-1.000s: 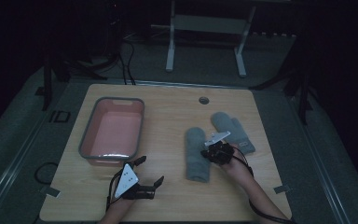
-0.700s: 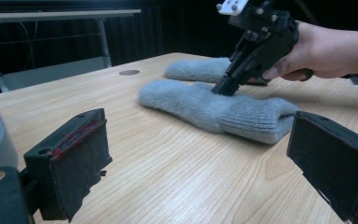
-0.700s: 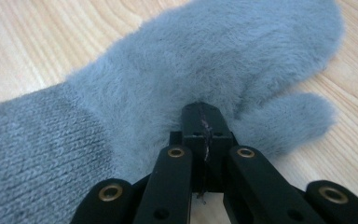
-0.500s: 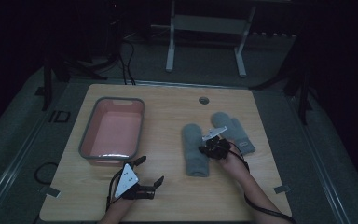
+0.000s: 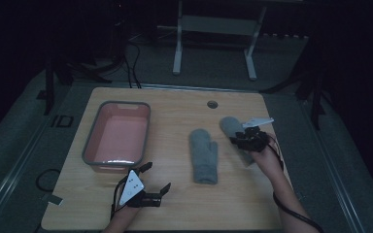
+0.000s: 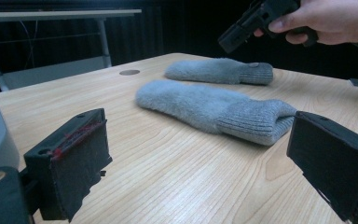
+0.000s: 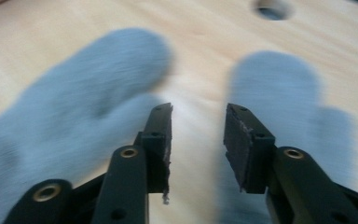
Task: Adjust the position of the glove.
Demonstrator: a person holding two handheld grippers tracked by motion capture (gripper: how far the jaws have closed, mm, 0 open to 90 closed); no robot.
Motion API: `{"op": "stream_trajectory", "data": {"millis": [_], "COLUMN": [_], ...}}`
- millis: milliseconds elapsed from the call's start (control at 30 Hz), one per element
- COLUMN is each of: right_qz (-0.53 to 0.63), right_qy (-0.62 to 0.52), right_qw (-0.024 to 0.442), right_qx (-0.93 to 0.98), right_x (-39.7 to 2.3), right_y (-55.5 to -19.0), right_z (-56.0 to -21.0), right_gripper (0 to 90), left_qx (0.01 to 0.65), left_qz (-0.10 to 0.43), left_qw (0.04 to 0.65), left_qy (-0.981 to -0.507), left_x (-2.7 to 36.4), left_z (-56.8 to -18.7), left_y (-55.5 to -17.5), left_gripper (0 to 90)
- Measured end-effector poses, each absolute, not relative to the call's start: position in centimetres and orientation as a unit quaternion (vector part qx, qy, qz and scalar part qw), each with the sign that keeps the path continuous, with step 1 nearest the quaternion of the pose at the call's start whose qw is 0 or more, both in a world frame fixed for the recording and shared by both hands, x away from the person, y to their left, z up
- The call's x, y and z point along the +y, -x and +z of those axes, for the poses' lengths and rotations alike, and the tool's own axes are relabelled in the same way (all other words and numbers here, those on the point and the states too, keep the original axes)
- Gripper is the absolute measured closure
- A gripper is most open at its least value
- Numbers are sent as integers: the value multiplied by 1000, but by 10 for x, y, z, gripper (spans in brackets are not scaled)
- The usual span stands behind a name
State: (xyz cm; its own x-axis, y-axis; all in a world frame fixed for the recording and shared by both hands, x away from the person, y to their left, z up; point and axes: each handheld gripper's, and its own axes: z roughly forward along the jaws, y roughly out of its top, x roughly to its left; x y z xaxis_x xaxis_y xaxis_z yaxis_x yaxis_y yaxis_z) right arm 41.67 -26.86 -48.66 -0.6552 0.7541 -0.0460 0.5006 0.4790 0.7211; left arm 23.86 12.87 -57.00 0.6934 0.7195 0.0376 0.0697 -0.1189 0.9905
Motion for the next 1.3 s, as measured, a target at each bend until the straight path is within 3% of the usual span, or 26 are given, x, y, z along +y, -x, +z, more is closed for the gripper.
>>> {"op": "stream_trajectory", "data": {"millis": [200,500,667,800,933,1300], "right_qz": [339,321,300,292,293,335], "right_qy": [-415,-464,-445,-451,-488,-575], "right_qw": [197,182,189,186,191,215], "right_qx": [821,805,823,822,800,715], "right_x": [-289,-297,-296,-293,-288,-290], "right_y": [-440,-456,-454,-452,-446,-398], "right_z": [-491,-523,-541,-540,-539,-515], "right_gripper": [447,412,510,691,790,807], "left_qx": [283,282,283,283,284,283], "left_qz": [270,270,270,270,270,271], "left_qw": [601,602,602,602,601,601], "left_qy": [-697,-697,-696,-697,-696,-697], "left_x": [129,129,129,129,129,129], "left_z": [-570,-570,-570,-570,-570,-570], "left_y": [-239,-239,-239,-239,-239,-238], "left_gripper": [57,58,57,58,58,57]}}
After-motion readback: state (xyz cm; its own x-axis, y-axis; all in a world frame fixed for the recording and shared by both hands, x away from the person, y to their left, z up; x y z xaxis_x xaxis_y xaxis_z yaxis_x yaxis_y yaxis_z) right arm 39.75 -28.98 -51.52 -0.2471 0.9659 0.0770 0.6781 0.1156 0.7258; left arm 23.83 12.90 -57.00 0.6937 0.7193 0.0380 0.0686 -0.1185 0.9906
